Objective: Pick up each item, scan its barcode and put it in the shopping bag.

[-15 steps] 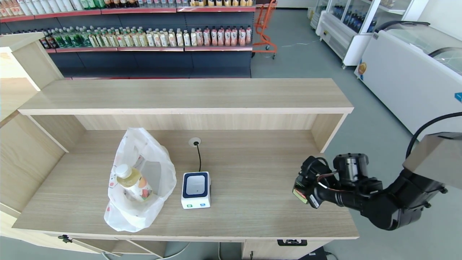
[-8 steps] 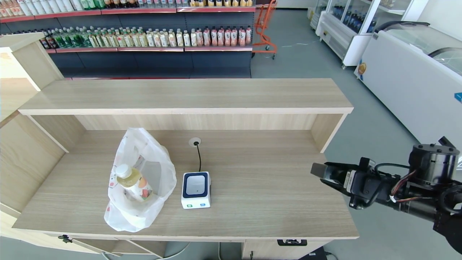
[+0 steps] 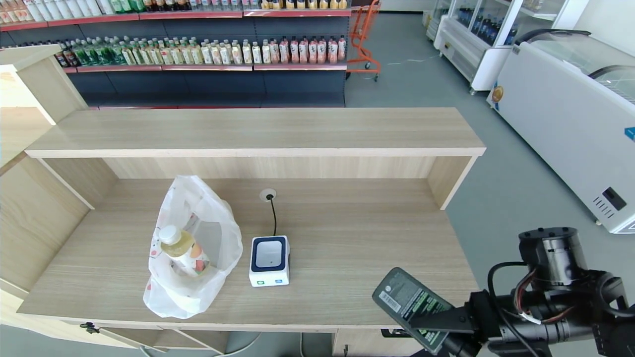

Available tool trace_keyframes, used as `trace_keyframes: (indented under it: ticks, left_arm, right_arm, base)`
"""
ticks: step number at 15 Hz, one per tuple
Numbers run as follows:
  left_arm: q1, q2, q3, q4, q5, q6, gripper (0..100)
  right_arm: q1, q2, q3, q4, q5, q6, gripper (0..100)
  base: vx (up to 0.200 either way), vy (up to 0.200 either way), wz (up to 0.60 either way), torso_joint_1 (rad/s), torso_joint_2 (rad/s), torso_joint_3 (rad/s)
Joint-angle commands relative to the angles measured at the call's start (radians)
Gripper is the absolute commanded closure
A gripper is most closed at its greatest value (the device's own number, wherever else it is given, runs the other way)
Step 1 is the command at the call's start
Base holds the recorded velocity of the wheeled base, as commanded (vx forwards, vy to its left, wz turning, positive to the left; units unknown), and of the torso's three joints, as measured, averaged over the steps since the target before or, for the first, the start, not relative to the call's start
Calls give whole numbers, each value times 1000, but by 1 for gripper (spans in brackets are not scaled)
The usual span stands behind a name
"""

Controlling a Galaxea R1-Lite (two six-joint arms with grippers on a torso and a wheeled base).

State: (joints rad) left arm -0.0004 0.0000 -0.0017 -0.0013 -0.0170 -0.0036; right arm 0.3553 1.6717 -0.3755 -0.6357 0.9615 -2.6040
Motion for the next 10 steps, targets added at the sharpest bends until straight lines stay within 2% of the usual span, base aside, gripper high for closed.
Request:
trace_keyframes:
  ticks: [1,3,7,10]
  left_arm:
    - [0,0,0,0,0,1,0]
    - [0,0,0,0,0,-1,0]
    - [0,0,0,0,0,1,0]
    - [0,0,0,0,0,1,0]
  right_arm:
    - [71,5,1,44,8,-50,100]
    - [108,-6,-6,93,8,-97,100]
    - [182,-21,-11,94,40,-111,100]
    - [183,-27,-11,94,40,-111,100]
  base:
    - [0,0,0,0,0,0]
    - [0,0,0,0,0,0]
    - [0,0,0,0,0,0]
    - [0,0,0,0,0,0]
